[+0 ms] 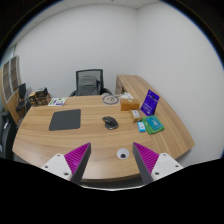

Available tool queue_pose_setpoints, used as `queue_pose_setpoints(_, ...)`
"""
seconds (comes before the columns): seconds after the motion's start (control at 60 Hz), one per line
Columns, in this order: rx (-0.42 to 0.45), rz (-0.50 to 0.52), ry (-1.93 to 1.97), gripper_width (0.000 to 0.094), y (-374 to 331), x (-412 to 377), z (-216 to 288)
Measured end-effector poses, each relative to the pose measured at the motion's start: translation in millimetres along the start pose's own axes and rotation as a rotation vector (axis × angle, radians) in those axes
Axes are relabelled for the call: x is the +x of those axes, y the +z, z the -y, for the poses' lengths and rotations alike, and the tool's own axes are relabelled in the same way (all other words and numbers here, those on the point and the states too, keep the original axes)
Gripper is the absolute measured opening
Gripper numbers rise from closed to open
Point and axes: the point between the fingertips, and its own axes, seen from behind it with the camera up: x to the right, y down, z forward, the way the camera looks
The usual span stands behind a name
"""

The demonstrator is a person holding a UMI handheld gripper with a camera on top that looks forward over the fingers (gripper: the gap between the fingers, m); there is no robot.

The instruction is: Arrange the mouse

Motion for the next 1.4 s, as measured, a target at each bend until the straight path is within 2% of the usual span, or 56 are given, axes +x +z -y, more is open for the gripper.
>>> queue_pose_setpoints(0.183,0.040,0.061,-0.020,0.0856,27,-14,6)
queue_pose_setpoints(0.45,0.063,0.075,-0.047,0.0856,114,-10,5)
queue_pose_setpoints(0.65,0.124,0.096,-0.040,0.0857,184,-12,15)
queue_pose_setpoints(1.1,0.083,0.046,-0.112,0.0855,339,-2,20)
queue_pose_setpoints(1.4,0.054,0.030,-0.096,0.0854,396,2,34)
